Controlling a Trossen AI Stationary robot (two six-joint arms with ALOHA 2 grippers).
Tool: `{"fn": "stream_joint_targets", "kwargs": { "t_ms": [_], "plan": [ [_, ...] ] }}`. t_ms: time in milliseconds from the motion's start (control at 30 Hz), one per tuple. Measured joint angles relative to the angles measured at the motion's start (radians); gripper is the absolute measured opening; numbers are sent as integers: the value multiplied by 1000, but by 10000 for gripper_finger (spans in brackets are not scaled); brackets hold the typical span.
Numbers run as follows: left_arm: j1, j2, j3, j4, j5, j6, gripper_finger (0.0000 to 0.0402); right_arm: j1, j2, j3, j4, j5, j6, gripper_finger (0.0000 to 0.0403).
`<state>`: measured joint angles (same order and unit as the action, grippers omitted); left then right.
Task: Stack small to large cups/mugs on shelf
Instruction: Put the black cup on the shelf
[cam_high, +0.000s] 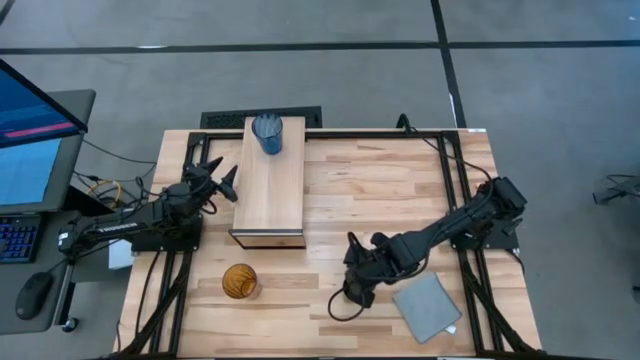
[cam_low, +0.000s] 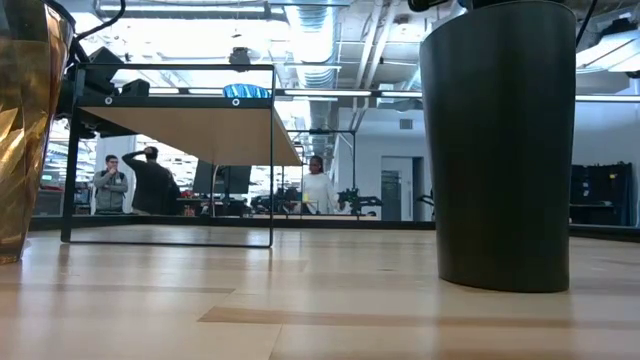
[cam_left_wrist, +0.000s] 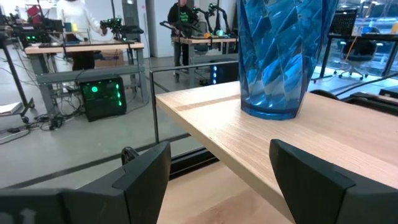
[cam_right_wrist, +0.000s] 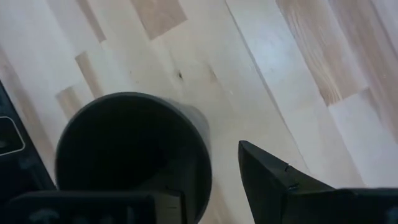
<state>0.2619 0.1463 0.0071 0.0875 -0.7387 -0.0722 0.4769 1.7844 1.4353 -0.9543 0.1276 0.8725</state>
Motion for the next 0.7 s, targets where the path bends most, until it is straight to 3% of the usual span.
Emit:
{"fn": "stream_joint_targets", "kwargs": {
  "t_ms": [233, 700],
  "plan": [
    [0, 0, 0, 0, 0, 4, 265, -16, 4, 0, 6, -38, -15, 120],
    [0, 0, 0, 0, -1, 35, 265, -44, 4, 0, 14, -29, -62, 11]
  ]
}}
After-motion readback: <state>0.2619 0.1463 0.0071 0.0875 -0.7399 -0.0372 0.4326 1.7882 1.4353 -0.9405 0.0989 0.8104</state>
